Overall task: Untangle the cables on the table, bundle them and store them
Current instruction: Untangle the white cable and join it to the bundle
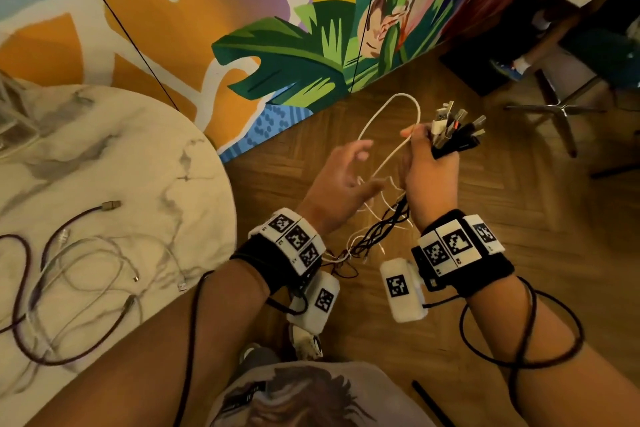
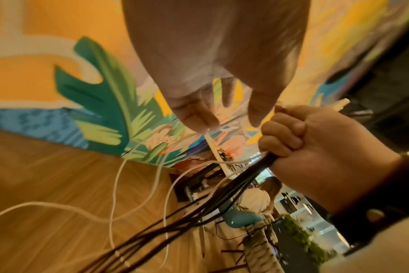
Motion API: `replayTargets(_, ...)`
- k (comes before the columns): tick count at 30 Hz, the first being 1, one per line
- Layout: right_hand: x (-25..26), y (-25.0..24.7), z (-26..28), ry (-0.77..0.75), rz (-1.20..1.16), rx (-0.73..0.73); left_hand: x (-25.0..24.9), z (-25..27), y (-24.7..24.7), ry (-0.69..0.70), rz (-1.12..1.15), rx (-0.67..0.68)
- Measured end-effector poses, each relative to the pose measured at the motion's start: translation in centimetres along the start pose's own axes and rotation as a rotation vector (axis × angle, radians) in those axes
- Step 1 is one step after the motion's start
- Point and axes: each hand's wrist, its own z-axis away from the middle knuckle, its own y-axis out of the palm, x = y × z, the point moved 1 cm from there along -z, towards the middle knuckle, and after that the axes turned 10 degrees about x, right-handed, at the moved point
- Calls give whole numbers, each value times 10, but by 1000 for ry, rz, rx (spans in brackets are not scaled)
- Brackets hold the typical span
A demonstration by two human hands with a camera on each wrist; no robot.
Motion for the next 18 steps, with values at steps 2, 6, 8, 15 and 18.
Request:
replayTargets(2, 1, -3, -2, -21, 52, -11, -16, -6, 2, 78, -95, 90)
replayTargets(6, -3, -9, -8, -27, 12, 9, -19, -11, -13, 129, -301, 0)
replayTargets(8, -7, -13, -10, -38, 40, 37, -17, -11, -31, 162, -380, -161)
replayTargets(15, -13, -33, -13, 26, 126, 45, 13, -8, -92, 84, -187, -366)
replayTargets(18, -10, -35, -13, 29, 115, 67, 32, 0, -102, -34, 173, -547)
